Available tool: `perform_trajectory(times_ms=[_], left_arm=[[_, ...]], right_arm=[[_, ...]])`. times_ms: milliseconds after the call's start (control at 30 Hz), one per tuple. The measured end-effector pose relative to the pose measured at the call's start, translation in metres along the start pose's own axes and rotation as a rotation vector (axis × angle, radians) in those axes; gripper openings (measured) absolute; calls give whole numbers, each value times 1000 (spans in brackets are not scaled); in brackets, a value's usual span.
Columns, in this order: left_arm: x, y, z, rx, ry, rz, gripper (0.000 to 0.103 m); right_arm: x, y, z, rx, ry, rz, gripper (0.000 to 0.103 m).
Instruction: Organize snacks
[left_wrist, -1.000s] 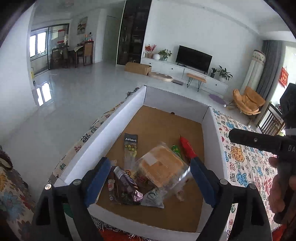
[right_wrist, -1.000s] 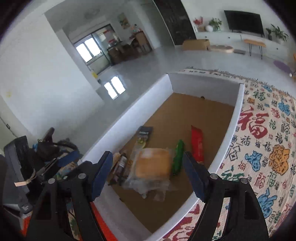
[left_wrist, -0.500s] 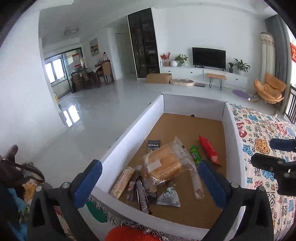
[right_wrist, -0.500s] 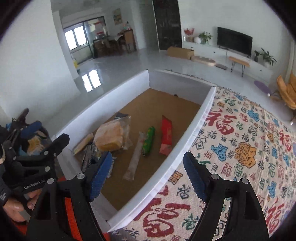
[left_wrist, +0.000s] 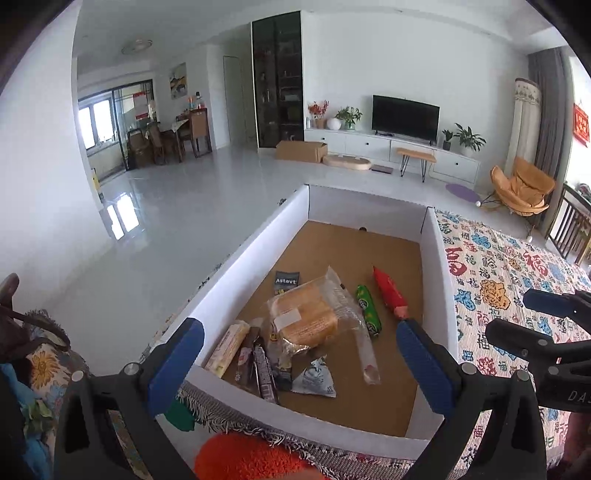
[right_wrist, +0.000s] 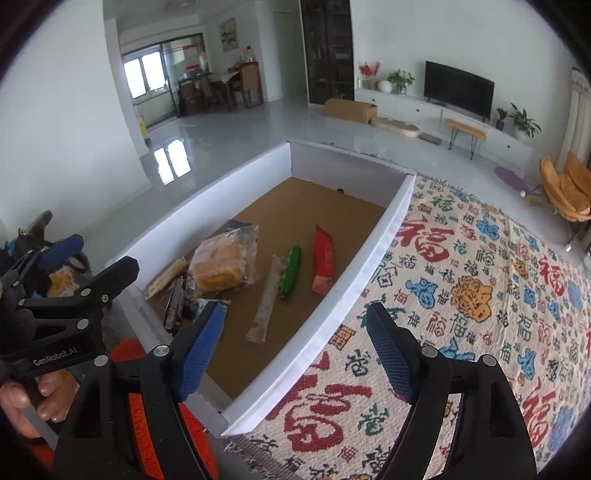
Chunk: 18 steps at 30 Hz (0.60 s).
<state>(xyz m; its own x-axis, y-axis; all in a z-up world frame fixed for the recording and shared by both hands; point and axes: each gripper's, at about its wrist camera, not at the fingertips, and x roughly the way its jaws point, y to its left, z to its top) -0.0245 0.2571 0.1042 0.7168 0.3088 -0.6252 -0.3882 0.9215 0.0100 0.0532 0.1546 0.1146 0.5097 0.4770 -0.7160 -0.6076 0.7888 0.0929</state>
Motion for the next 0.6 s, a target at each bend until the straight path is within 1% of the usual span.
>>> perform_trajectory(times_ms=[100,167,267,333,500,600], left_arm=[[2,3,0,-14,16,-9,103],[3,4,-1,-26,20,2,103],[6,6,0,-48,39,39,103],[7,8,1,-55,45,39,103],[10,8,1,-43,46,63,103],[10,10,-2,-48,56,59,103]], right_arm=[[2,3,-1,-9,4,2,82],[3,4,-1,-15,10,3,82],[4,7,0,-22,18,2,82],[5,9,1,-25,22,4,82],[6,15,4,-39,23,-3,82],[9,16,6,-40,29,-4,82]])
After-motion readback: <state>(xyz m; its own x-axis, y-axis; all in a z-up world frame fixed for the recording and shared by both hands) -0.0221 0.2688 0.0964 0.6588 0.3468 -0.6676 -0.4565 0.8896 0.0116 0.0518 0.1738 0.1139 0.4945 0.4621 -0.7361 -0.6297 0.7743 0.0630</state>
